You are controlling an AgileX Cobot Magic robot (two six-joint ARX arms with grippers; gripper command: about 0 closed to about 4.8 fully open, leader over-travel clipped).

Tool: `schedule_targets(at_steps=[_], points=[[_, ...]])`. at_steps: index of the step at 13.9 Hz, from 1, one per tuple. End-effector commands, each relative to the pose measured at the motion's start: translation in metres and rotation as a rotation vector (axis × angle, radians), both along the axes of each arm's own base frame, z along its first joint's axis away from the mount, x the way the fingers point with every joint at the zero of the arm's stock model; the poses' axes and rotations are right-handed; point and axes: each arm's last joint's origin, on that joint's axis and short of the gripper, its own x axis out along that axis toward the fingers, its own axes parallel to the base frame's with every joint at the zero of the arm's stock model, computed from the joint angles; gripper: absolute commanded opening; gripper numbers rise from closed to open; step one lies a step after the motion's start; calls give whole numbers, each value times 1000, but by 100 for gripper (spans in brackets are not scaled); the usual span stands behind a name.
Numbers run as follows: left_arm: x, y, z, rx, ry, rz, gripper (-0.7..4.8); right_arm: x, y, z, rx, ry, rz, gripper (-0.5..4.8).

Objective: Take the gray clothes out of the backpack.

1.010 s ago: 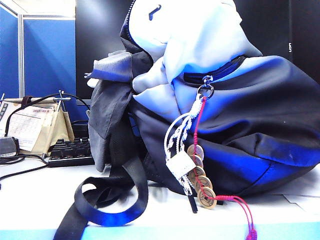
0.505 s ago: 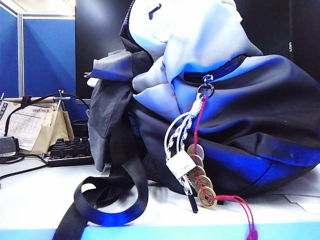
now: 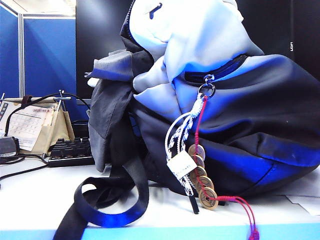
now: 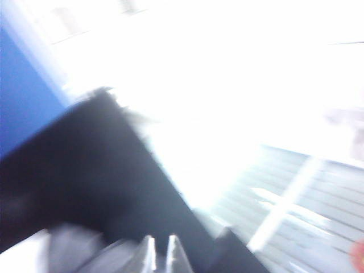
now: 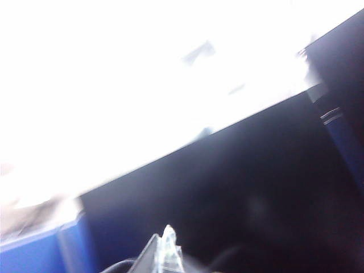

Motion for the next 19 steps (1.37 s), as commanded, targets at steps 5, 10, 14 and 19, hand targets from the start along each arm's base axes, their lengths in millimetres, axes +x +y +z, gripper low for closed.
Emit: schedule_targets(at_steps=[5,10,14,19], points=[[27,-12,80,578,-18,-7,49,135,80,53,-389,285,451,479],[104,-20,64,719,174,-111,49,144,94,47,-538,348,381,479],[150,-30,39,741,200,-203,49,146,94,29,-663,469,318,479],[153,-41,45,742,143,-205,49,138,112,22,-775,422,483,479]])
